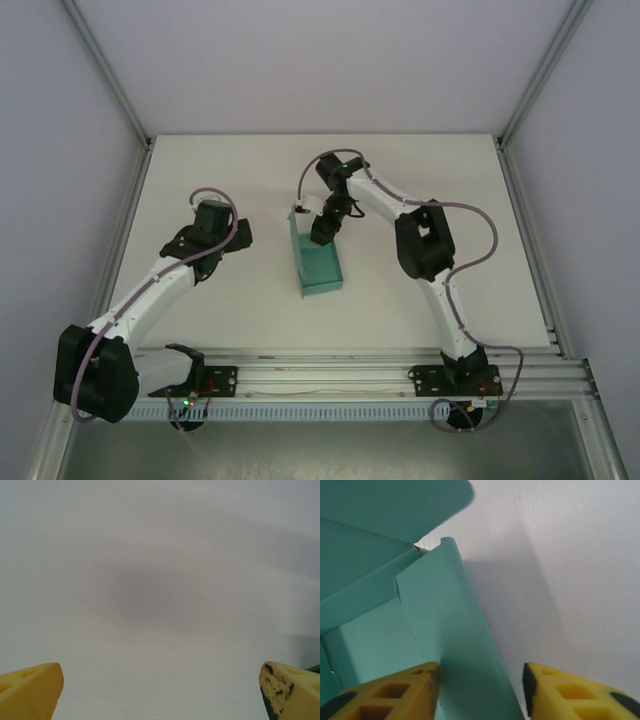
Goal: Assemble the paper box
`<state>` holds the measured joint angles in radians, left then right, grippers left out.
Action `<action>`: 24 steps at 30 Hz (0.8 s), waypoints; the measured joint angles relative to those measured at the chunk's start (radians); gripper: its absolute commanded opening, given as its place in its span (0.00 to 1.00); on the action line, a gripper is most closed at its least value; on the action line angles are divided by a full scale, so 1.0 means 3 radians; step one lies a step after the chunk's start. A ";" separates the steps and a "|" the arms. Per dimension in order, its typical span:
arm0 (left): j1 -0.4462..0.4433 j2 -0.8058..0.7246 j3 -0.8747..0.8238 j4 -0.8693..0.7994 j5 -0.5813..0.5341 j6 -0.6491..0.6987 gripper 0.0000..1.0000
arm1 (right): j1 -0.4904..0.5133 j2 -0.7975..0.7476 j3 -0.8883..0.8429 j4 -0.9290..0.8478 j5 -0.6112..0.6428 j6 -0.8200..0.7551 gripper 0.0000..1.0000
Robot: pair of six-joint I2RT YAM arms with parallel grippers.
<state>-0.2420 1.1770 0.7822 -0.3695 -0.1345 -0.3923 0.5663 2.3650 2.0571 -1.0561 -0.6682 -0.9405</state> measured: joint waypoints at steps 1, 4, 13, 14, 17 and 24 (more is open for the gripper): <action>0.0000 0.0013 0.0000 0.0000 0.0000 0.0000 1.00 | 0.0015 0.0001 0.0000 0.0008 0.0017 0.0019 0.39; 0.0000 0.0037 0.0000 0.0000 0.0000 0.0000 1.00 | 0.0047 0.0001 -0.0017 0.0078 0.0061 0.0103 0.34; 0.0000 0.0075 0.0000 0.0000 -0.0004 0.0000 1.00 | 0.0121 -0.0146 -0.0607 0.0966 0.0573 0.0582 0.12; 0.0000 0.0075 0.0000 0.0000 -0.0006 0.0000 1.00 | 0.0142 -0.0159 -0.0619 0.1026 0.0641 0.0637 0.09; 0.0000 0.0075 -0.0003 0.0000 -0.0013 -0.0001 1.00 | 0.0221 -0.0172 -0.0650 0.1216 0.0879 0.0788 0.00; 0.0000 0.0072 -0.0003 -0.0001 -0.0061 -0.0015 1.00 | 0.0399 -0.0205 -0.0713 0.1422 0.1535 0.1165 0.00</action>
<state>-0.2420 1.1988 0.7815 -0.3698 -0.1528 -0.3969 0.6861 2.3035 1.8431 -0.6296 -0.2077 -0.5911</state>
